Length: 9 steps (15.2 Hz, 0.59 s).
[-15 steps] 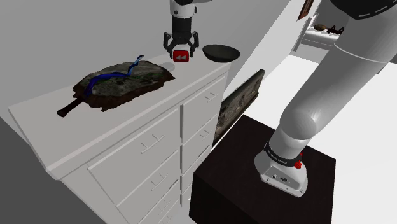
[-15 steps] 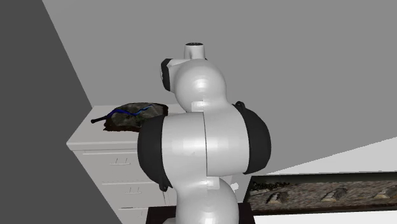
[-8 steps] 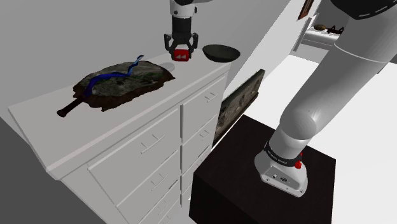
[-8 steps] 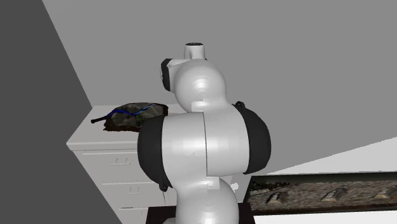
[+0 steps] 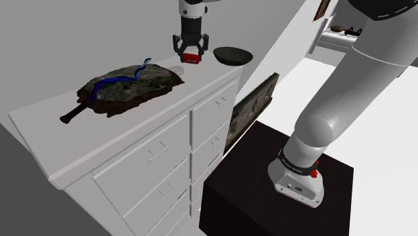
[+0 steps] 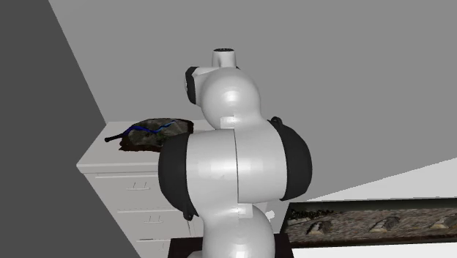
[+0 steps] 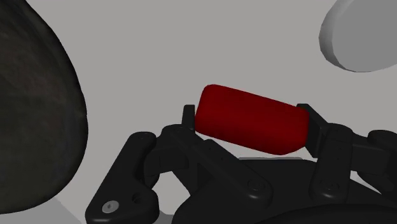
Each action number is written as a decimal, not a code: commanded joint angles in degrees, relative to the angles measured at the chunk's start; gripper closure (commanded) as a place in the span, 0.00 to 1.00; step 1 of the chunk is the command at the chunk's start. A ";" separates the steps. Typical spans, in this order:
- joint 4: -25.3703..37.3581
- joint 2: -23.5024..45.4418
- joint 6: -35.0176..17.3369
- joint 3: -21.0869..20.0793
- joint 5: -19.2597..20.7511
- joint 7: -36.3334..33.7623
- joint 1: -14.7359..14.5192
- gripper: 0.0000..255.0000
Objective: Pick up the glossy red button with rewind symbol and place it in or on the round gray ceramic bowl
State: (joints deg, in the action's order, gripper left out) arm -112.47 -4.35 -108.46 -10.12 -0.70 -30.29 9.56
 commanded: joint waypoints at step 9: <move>6.78 -0.44 7.21 0.05 -0.05 0.01 0.03 1.00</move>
State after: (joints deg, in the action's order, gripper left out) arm -106.24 -4.65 -101.95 -10.14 -0.73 -30.39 9.54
